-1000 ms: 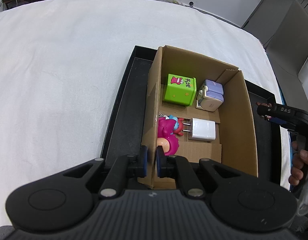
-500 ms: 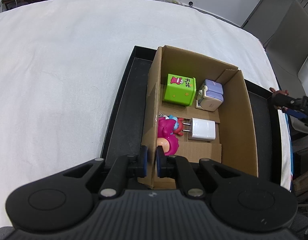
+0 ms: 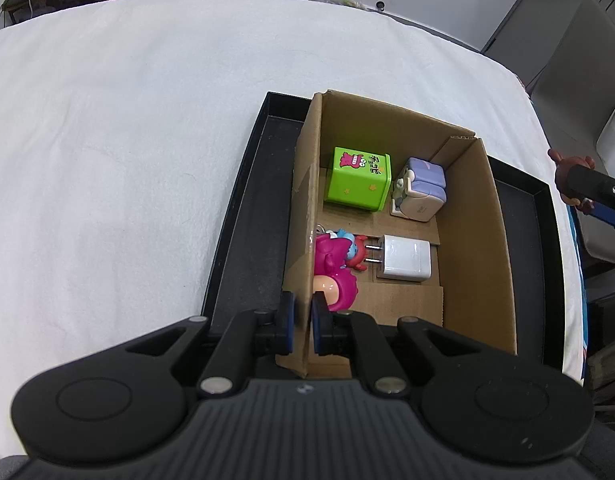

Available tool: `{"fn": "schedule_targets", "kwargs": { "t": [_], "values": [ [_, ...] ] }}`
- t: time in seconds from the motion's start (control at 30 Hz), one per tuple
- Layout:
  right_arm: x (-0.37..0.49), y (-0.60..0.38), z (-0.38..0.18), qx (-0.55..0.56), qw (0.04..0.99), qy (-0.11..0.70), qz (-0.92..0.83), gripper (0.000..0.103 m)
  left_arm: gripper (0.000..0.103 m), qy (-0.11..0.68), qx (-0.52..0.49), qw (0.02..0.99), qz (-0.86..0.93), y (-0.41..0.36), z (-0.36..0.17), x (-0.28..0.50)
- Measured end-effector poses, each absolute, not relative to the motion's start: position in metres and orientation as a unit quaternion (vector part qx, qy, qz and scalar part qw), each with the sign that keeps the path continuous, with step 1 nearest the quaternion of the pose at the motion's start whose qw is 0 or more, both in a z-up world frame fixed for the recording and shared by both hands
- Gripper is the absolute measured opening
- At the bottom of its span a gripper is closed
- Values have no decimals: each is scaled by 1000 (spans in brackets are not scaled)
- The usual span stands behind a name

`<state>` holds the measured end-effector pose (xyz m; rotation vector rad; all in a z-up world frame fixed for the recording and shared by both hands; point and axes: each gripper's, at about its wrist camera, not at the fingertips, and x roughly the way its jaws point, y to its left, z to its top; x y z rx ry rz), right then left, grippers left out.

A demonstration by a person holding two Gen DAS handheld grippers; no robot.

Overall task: Organize rigid objects
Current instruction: 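Lift the brown-haired doll and carry it over the box, then lower the brown-haired doll into the box and open the right gripper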

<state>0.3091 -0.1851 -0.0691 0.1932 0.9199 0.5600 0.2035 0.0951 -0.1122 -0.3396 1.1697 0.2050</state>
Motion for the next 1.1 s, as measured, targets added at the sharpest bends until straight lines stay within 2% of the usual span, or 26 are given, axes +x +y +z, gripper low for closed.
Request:
{"fn": "schedule_targets", "kwargs": {
  "t": [0.7,1.1],
  "values": [
    [284,-126,-79,33,811,461,359,44,8,546,-162,816,94,96,-112,202],
    [282,-133,-75,37,809,466,357,45,8,545,-168,816,93,98,-113,202]
  ]
}}
